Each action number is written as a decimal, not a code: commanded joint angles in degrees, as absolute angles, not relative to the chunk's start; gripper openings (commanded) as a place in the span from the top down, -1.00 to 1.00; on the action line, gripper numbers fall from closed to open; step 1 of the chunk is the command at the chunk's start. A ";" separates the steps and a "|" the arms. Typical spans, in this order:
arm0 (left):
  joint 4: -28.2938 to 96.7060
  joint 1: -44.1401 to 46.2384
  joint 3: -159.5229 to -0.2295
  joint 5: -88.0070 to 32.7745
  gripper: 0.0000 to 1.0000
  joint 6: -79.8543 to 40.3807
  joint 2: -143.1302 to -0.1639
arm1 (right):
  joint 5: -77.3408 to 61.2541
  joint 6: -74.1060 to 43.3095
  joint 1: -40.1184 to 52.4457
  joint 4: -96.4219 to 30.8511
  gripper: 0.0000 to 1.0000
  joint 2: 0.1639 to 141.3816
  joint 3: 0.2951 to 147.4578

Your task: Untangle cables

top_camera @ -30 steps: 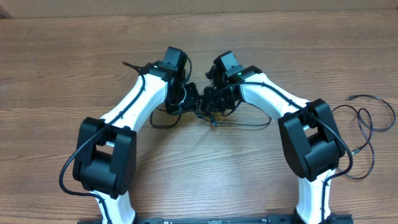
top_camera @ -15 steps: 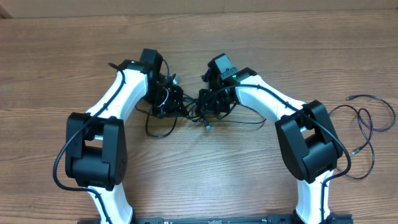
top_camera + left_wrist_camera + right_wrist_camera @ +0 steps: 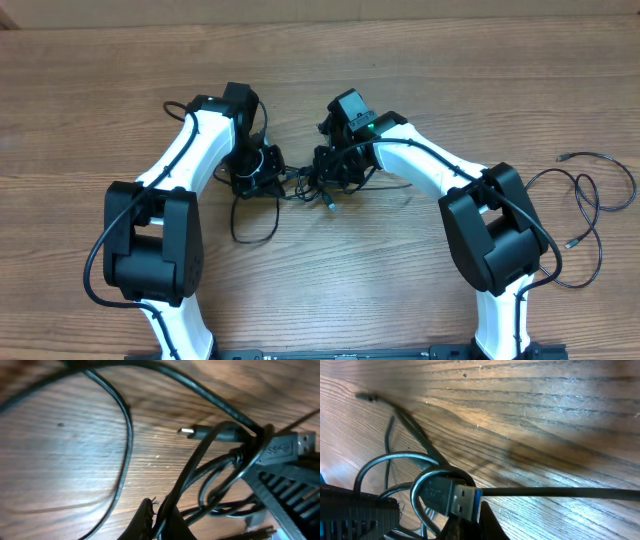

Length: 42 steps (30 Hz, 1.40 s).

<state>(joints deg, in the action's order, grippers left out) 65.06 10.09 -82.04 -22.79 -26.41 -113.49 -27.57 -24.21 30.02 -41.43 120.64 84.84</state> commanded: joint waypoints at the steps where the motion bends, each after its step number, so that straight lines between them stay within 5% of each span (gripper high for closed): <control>1: 69.73 5.61 -81.65 -4.38 0.92 -29.82 -112.73 | -12.88 -24.27 25.65 -42.39 0.92 120.68 84.58; 9: 70.41 5.15 -81.69 -4.69 0.92 -29.56 -112.71 | -12.88 -24.27 25.65 -42.39 0.92 120.68 84.58; 16: 72.10 2.13 -84.86 -28.29 0.91 -14.90 -112.68 | -12.88 -24.27 25.65 -42.39 0.92 120.68 84.58; 28: 78.54 1.52 -89.47 0.64 0.91 -26.48 -110.08 | -12.88 -24.25 25.65 -42.39 0.92 120.68 84.58; 35: 76.88 0.27 -89.69 -13.13 0.92 -22.85 -109.25 | -12.88 -24.23 25.65 -42.39 0.93 120.68 84.58; 40: 77.19 0.36 -89.84 -7.49 0.92 -23.51 -109.27 | -12.88 -24.25 25.65 -42.35 0.92 120.68 84.58; 42: 77.87 0.54 -89.84 -7.97 0.70 -22.79 -109.27 | -12.88 -24.23 25.65 -42.33 0.92 120.68 84.58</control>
<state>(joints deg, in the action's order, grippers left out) 75.22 3.92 -88.55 -19.66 -24.10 -112.29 -27.99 -24.14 30.00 -41.12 120.49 85.43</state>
